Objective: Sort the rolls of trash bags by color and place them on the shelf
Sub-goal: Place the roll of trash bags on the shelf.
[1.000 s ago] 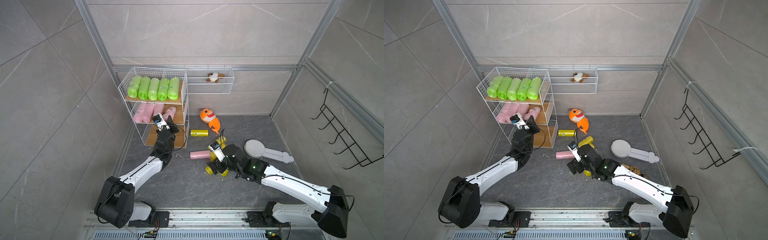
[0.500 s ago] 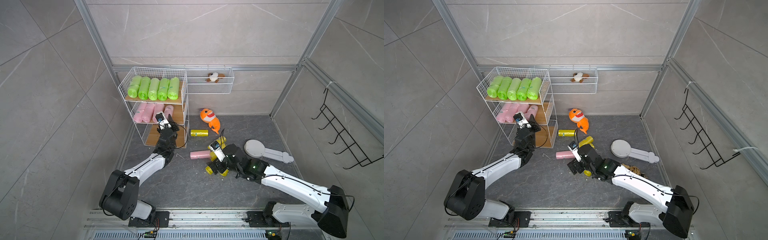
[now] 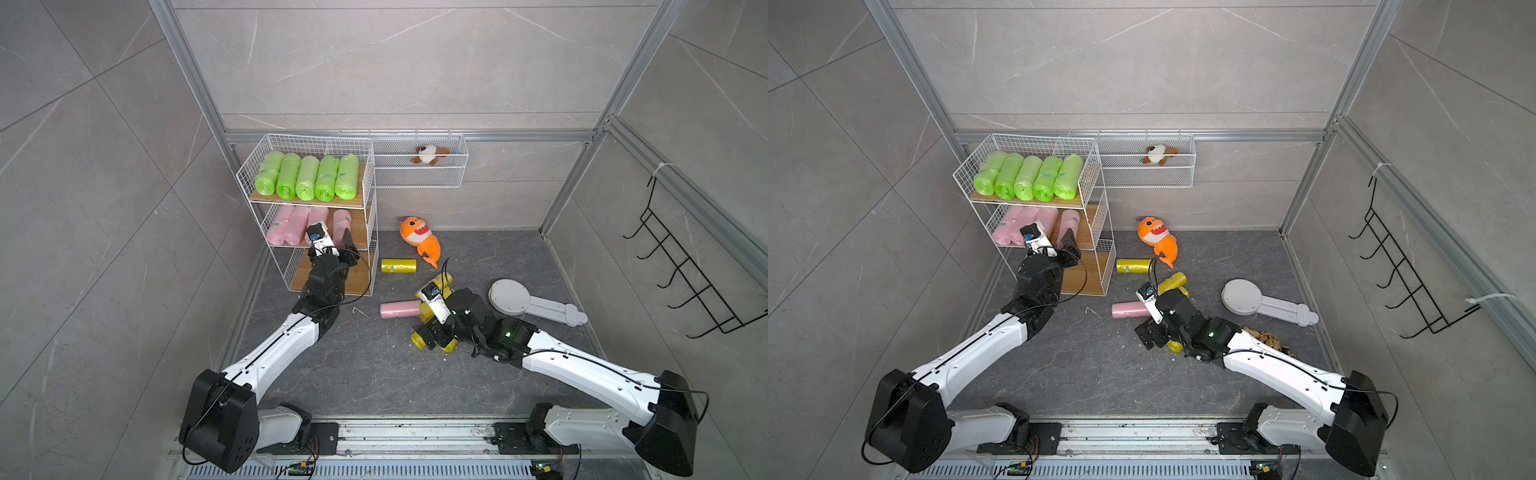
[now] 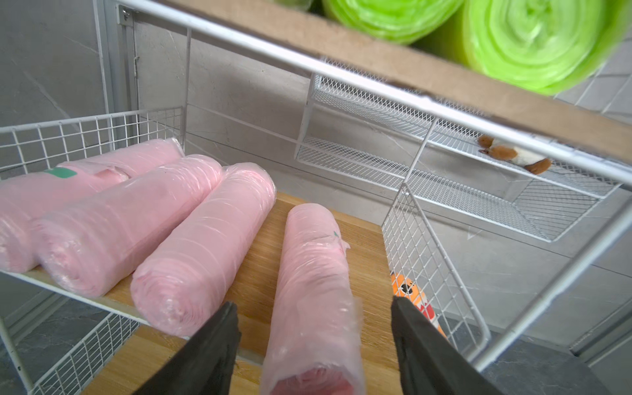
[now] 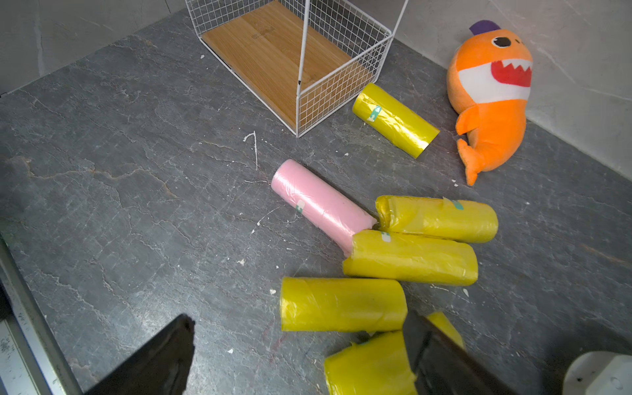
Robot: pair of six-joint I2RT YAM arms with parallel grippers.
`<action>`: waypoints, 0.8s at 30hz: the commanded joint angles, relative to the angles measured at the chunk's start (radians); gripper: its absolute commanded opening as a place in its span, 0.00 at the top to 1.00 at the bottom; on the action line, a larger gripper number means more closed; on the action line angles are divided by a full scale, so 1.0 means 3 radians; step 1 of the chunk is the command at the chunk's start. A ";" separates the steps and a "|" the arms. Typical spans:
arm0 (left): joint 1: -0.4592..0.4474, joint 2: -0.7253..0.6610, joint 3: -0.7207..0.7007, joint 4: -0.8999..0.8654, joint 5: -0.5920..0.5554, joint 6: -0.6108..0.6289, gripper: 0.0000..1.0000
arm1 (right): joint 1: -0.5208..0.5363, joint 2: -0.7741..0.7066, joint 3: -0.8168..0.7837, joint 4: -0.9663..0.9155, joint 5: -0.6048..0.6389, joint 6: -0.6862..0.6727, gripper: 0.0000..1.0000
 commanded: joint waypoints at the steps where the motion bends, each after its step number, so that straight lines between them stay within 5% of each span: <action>1: 0.0000 -0.0244 0.0115 -0.0373 0.0153 -0.0112 0.24 | -0.0017 -0.0072 -0.0054 0.0014 -0.0053 0.0083 0.00; 7: 0.0121 -0.0530 0.0083 -0.0895 0.0783 -0.0277 0.28 | -0.0017 -0.0122 -0.0102 0.0044 -0.0048 0.0098 0.00; 13: 0.0416 -0.0411 0.0229 -0.1020 0.1340 -0.0430 0.47 | -0.0017 -0.0037 -0.0060 0.0060 -0.0108 0.0110 0.00; 24: 0.0586 -0.0007 0.0529 -0.0998 0.1450 -0.0479 0.28 | -0.0017 -0.0115 -0.0100 0.0019 -0.0075 0.0124 0.00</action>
